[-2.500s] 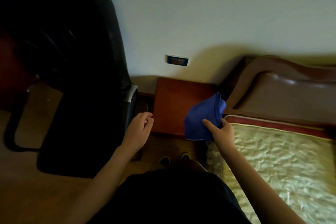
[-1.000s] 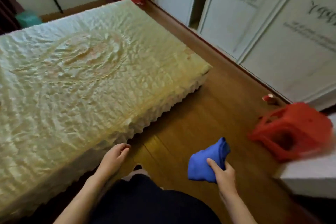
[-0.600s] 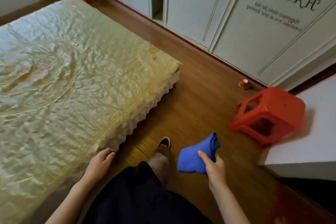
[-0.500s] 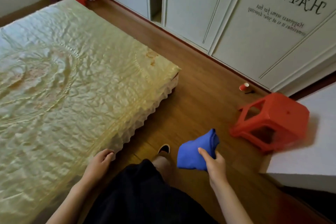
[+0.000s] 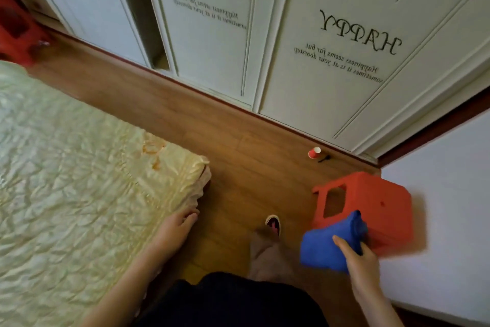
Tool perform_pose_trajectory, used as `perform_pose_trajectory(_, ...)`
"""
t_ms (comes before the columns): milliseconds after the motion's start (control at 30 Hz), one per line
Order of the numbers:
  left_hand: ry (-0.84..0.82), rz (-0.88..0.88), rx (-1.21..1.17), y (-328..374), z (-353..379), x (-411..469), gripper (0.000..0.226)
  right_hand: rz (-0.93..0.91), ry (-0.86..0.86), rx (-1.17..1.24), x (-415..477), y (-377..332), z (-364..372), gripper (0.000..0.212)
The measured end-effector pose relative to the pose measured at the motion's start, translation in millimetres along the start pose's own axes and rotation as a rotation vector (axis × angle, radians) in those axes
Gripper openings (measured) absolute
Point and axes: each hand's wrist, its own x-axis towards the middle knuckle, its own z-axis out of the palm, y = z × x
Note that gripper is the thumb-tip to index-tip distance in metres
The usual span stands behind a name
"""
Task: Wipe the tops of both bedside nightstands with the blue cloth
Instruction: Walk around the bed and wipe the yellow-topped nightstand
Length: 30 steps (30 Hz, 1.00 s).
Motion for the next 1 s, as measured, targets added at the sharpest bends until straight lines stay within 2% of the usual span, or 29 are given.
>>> perform_pose_trajectory(167,0.073,-0.018,-0.083,84.5,17.5,88.5,0.024,-0.006,-0.063,-0.062,134.5,-72.2,31.4,0.027)
perform_pose_trajectory(333,0.244,-0.136,-0.270,137.1,14.2,136.5,0.020,-0.081,-0.317,-0.156,225.0,-162.4,113.3,0.016)
perform_pose_trajectory(500,0.430,-0.268,-0.372,140.8,-11.3,165.7,0.021,-0.151,-0.619,-0.280,269.1,-241.9,232.5,0.027)
perform_pose_trajectory(700,0.644,-0.500,-0.547,119.8,-39.2,204.4,0.022,-0.297,-0.940,-0.402,280.6,-303.1,394.9,0.031)
perform_pose_trajectory(833,0.690,-0.573,-0.604,108.9,-88.6,259.0,0.020,-0.351,-1.001,-0.472,289.6,-349.9,494.0,0.027)
perform_pose_trajectory(900,0.695,-0.564,-0.626,115.4,-127.2,291.8,0.023,-0.359,-0.971,-0.500,297.8,-380.8,532.1,0.034)
perform_pose_trajectory(1000,0.739,-0.509,-0.616,130.4,-193.8,342.3,0.021,-0.370,-0.913,-0.504,314.4,-431.3,587.0,0.031)
